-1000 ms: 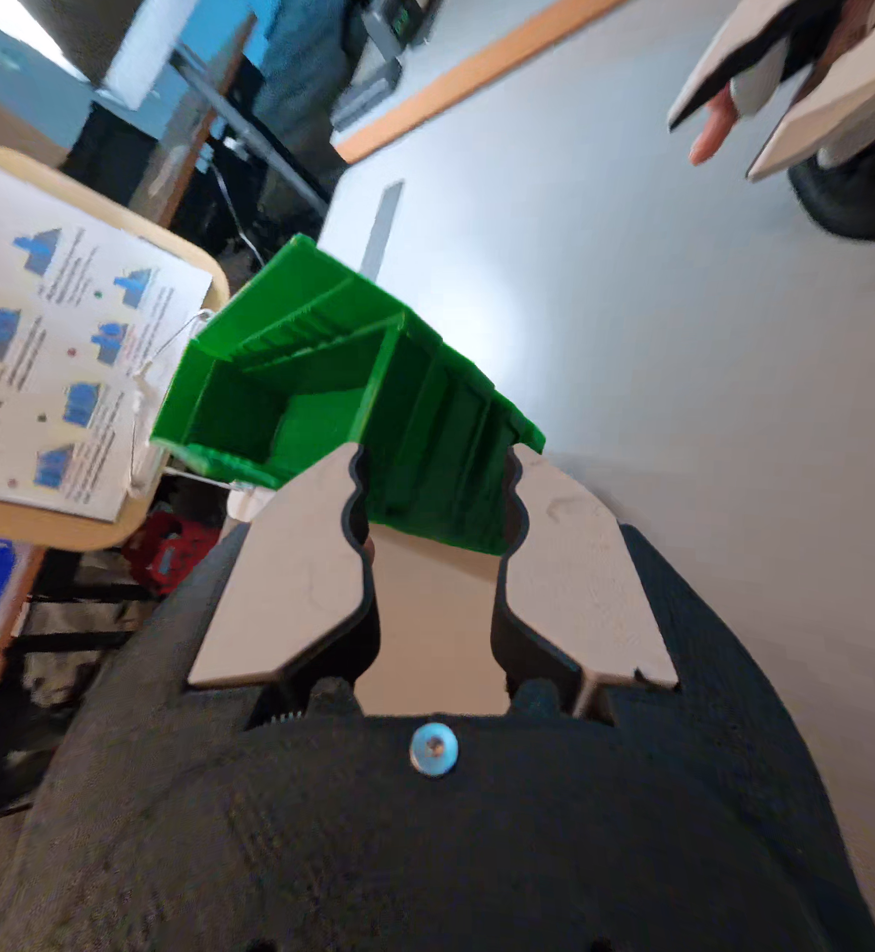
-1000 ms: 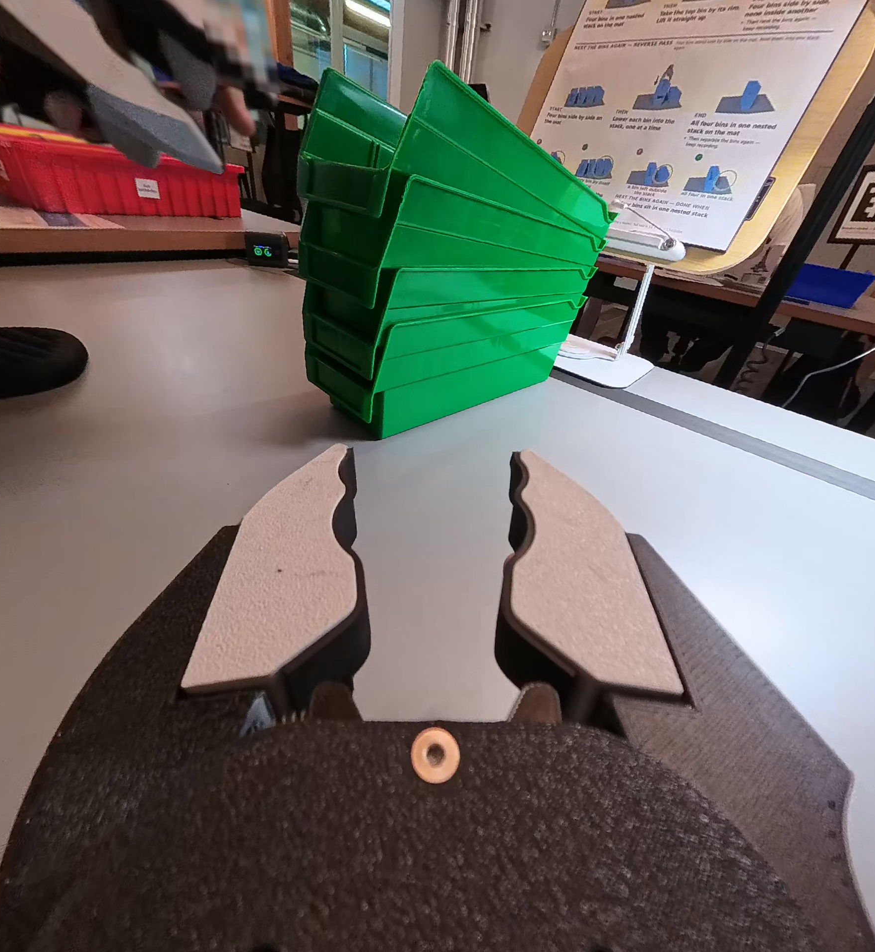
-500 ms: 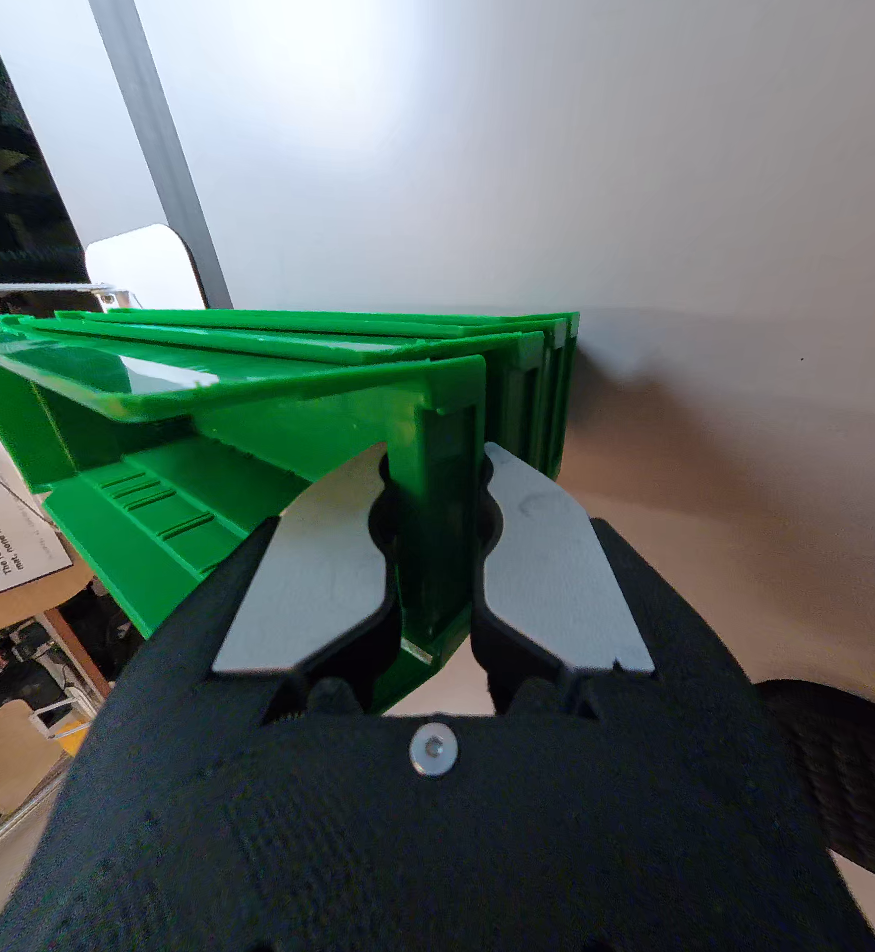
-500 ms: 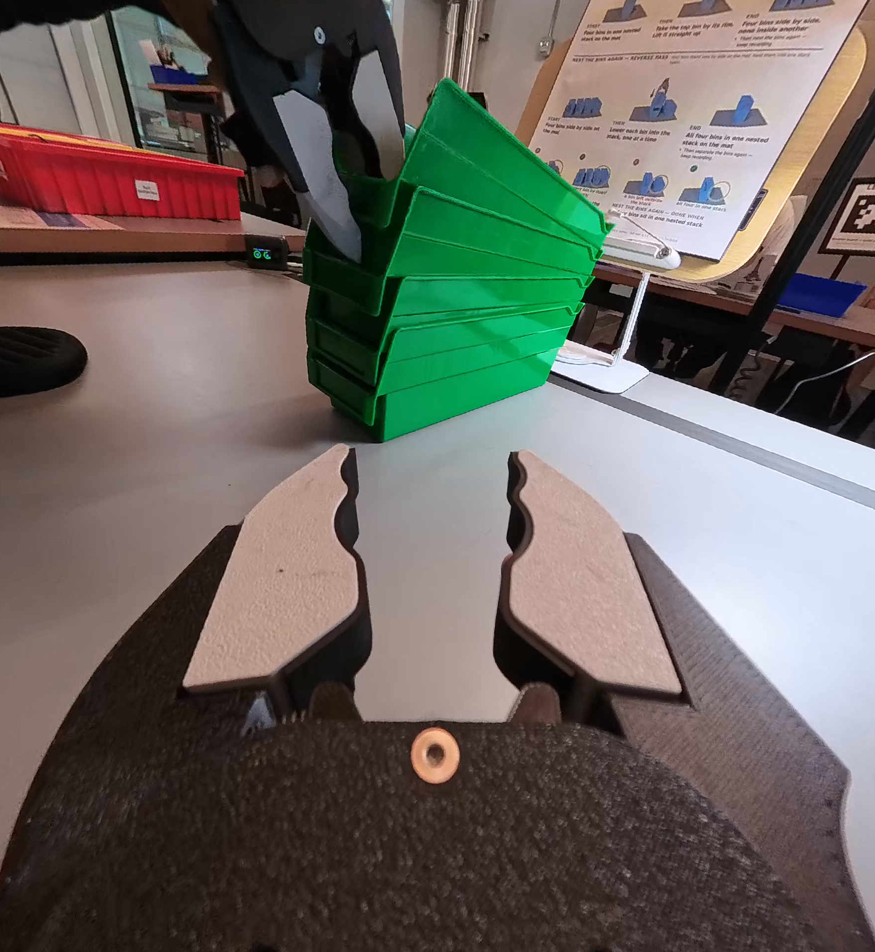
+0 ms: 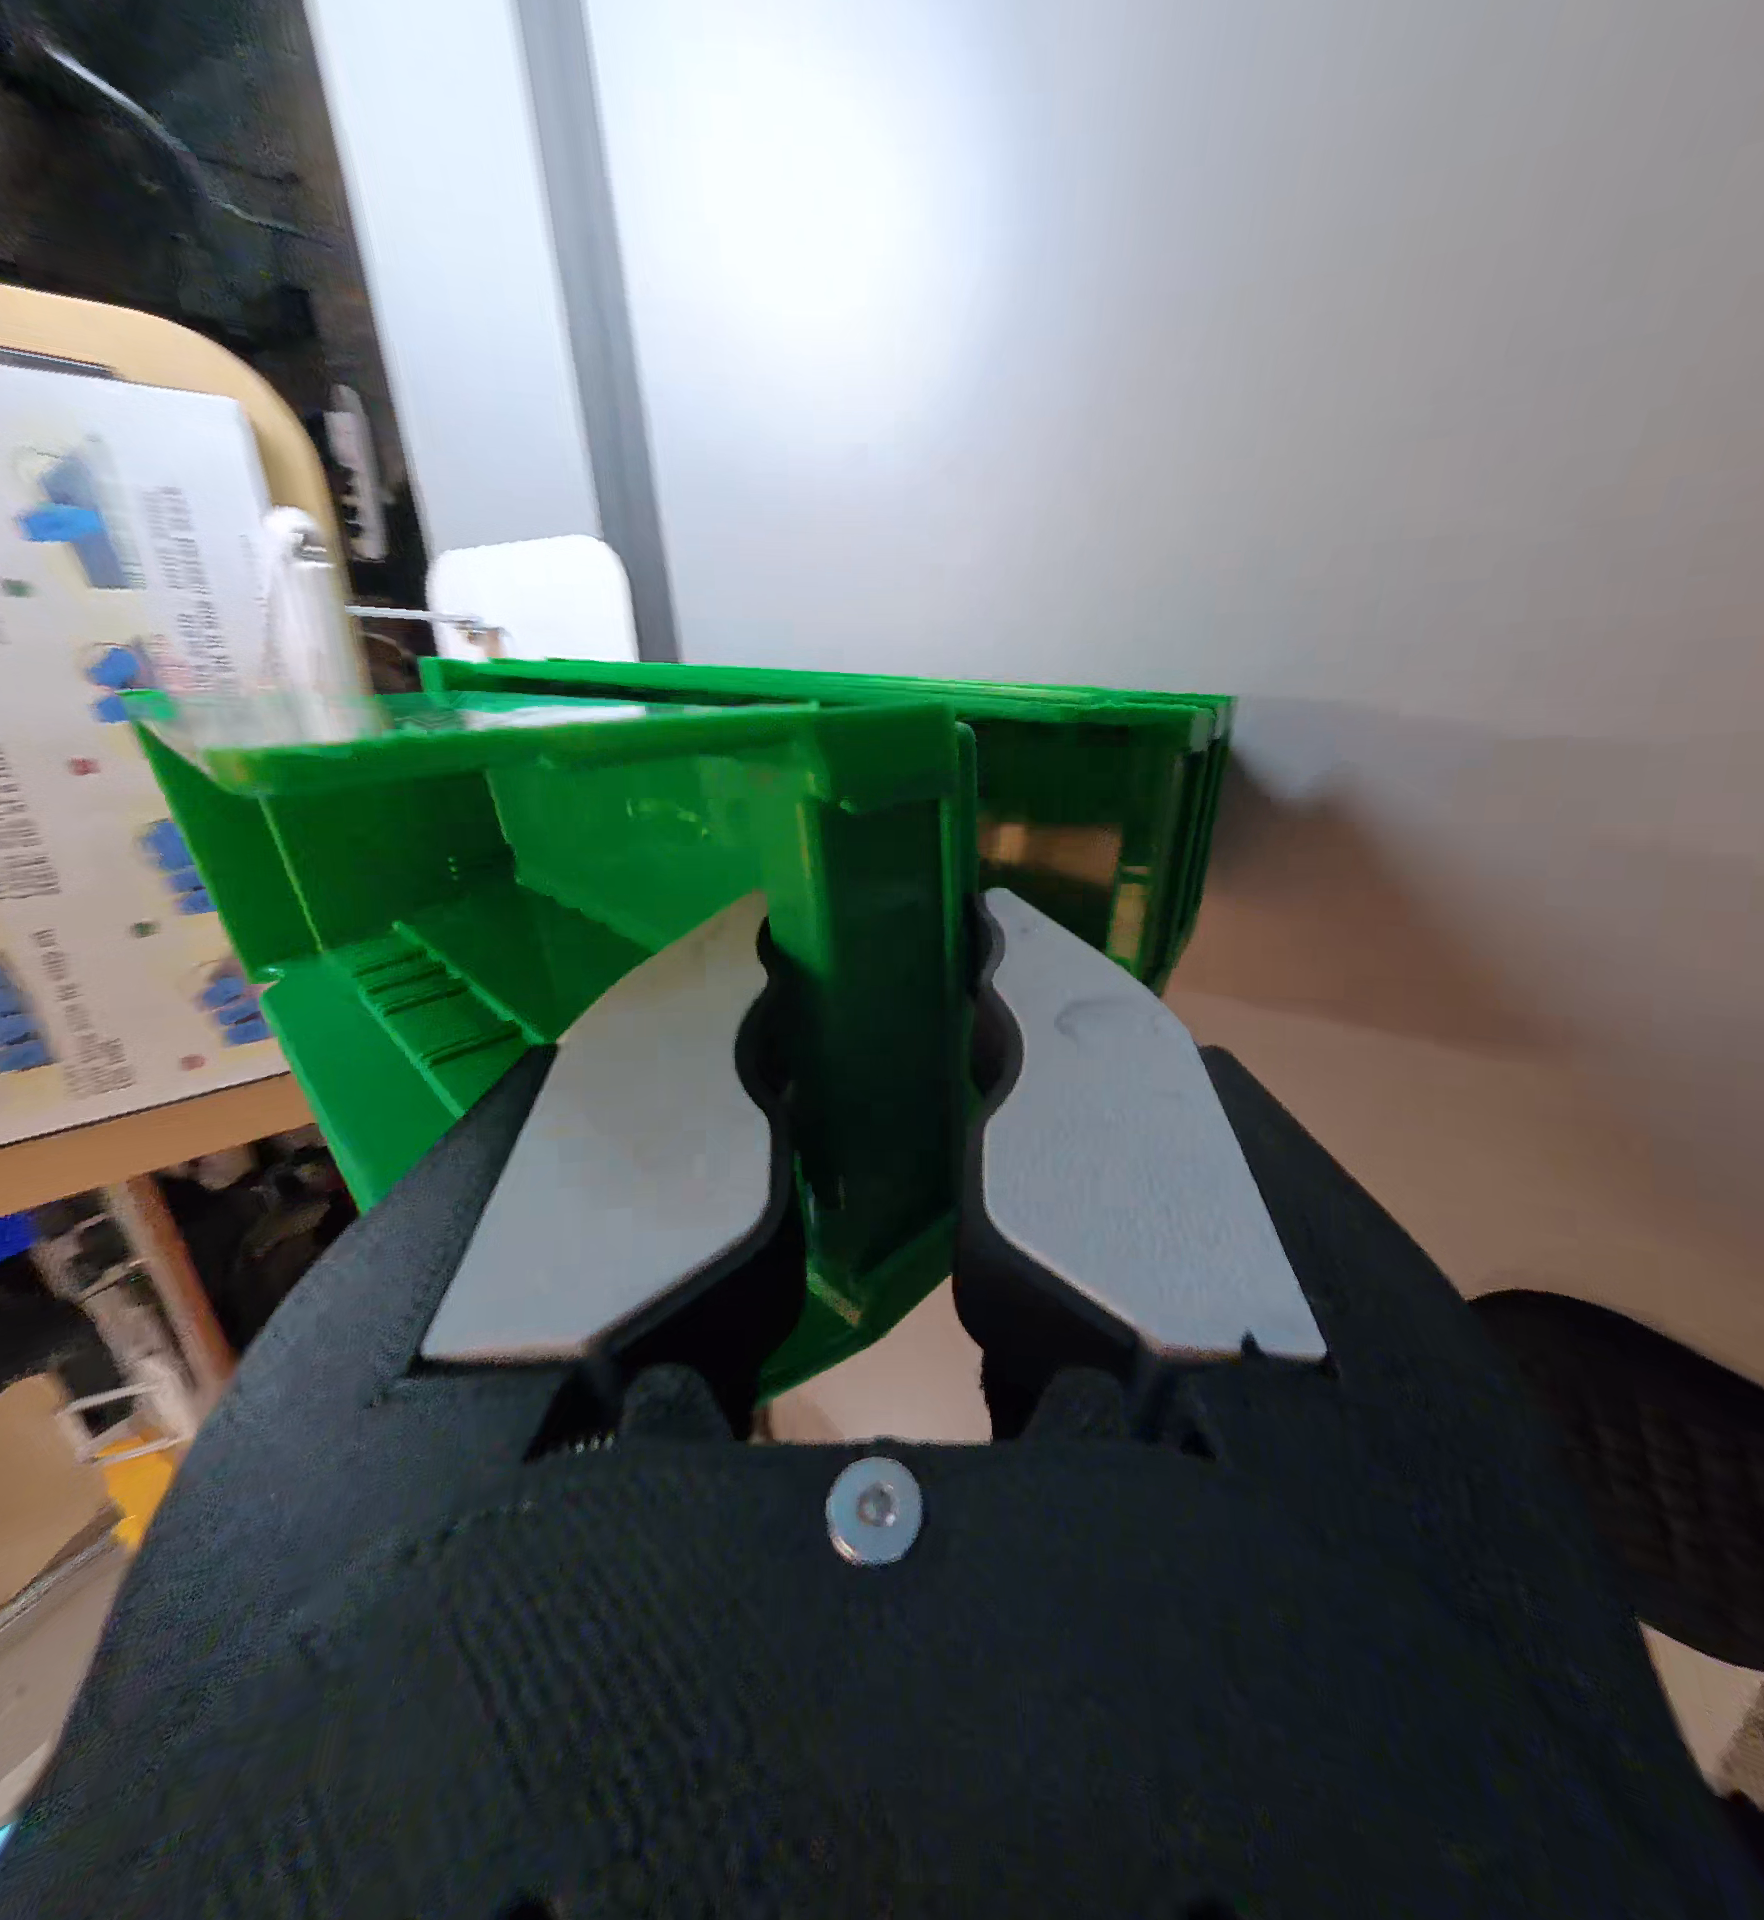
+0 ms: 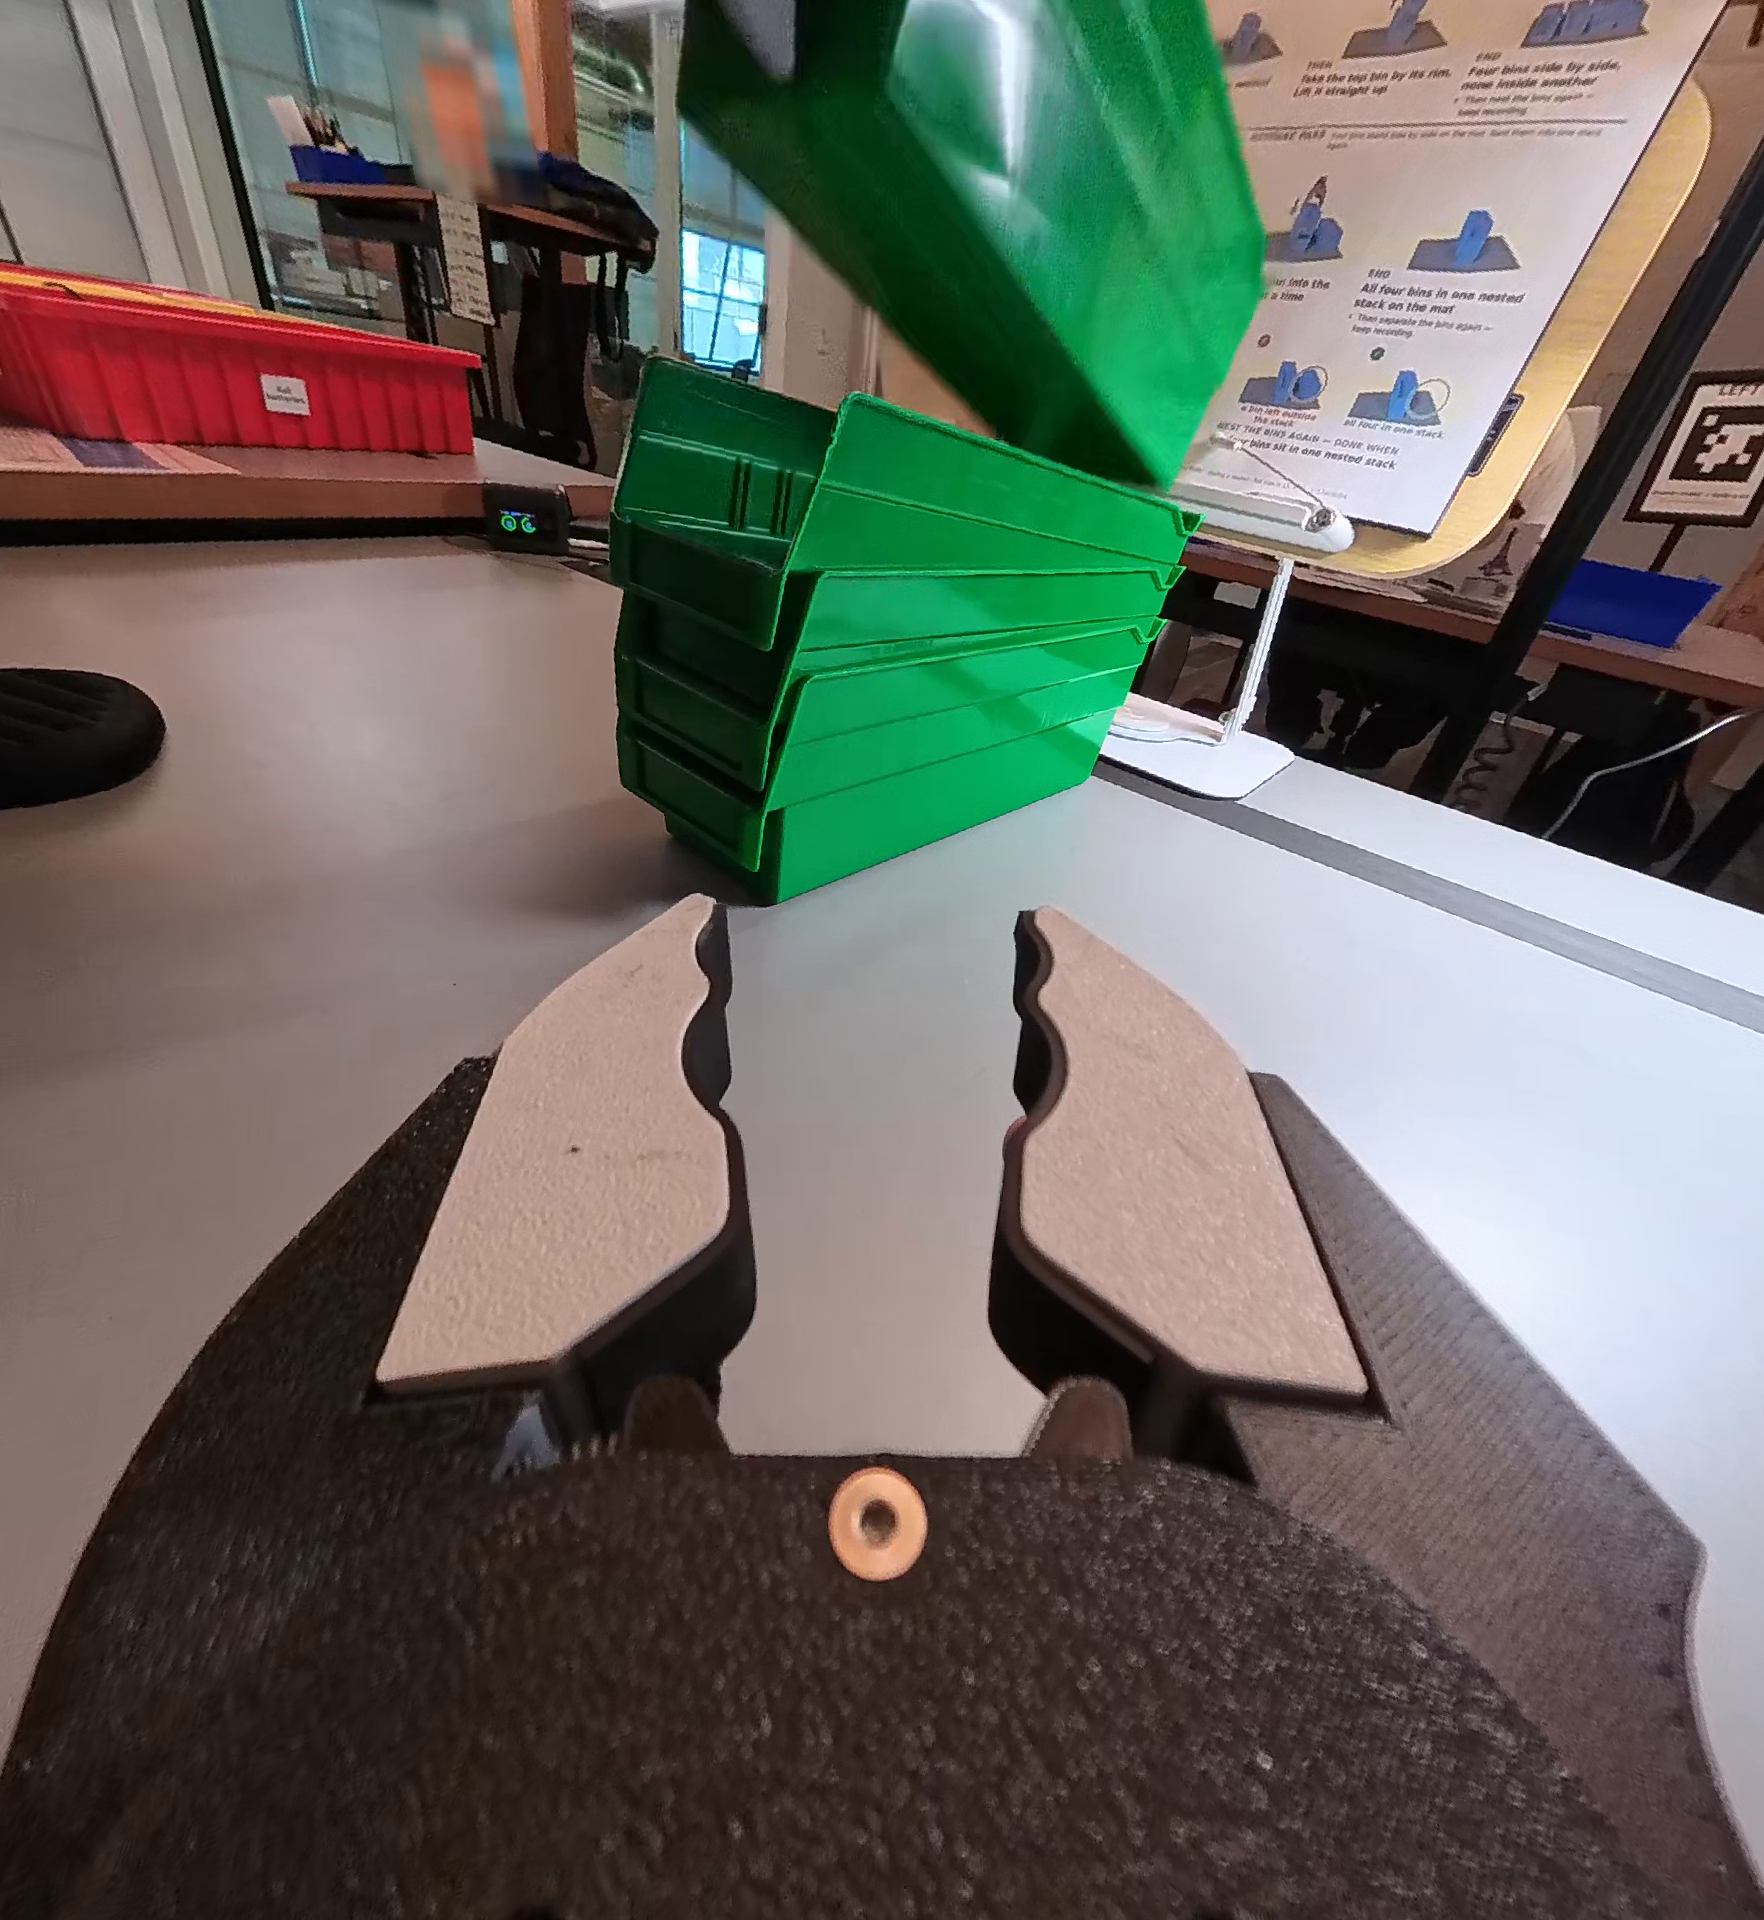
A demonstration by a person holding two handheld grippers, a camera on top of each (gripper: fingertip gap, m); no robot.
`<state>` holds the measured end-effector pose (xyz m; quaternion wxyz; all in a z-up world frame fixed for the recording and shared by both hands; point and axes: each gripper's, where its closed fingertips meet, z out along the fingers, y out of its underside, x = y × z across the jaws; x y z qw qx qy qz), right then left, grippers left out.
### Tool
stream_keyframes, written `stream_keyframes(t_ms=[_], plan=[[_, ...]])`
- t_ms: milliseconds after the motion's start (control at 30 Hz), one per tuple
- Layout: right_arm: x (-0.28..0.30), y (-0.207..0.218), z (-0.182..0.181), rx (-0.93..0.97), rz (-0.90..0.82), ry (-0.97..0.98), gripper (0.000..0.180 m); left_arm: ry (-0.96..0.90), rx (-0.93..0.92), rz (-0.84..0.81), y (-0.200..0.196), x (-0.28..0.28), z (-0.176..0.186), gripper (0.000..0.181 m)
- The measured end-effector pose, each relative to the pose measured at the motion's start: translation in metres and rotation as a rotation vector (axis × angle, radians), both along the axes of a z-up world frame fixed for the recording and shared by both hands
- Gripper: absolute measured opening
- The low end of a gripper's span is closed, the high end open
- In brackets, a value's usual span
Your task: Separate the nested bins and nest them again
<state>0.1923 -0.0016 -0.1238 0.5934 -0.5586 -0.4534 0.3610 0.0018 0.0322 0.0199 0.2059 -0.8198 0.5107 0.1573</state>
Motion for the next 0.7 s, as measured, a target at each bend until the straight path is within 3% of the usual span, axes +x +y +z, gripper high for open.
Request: stream_keyframes(t_ms=[33, 167, 267, 700], plan=[[0.0, 0.0, 0.0, -0.001, 0.0, 0.0, 0.052, 0.018, 0.042, -0.002, 0.001, -0.002, 0.014, 0.032], [0.0, 0.0, 0.0, 0.001, 0.001, -0.001, 0.052, 0.088, 0.174, 0.019, -0.001, -0.02, 0.063, 0.029], [0.0, -0.001, 0.001, 0.005, -0.001, 0.002, 0.051, 0.11, 0.169, 0.06, -0.015, -0.04, 0.062, 0.029], [-0.005, -0.003, -0.005, 0.004, 0.024, -0.035, 0.051, 0.07, 0.082, 0.113, -0.072, -0.108, -0.134, 0.03]])
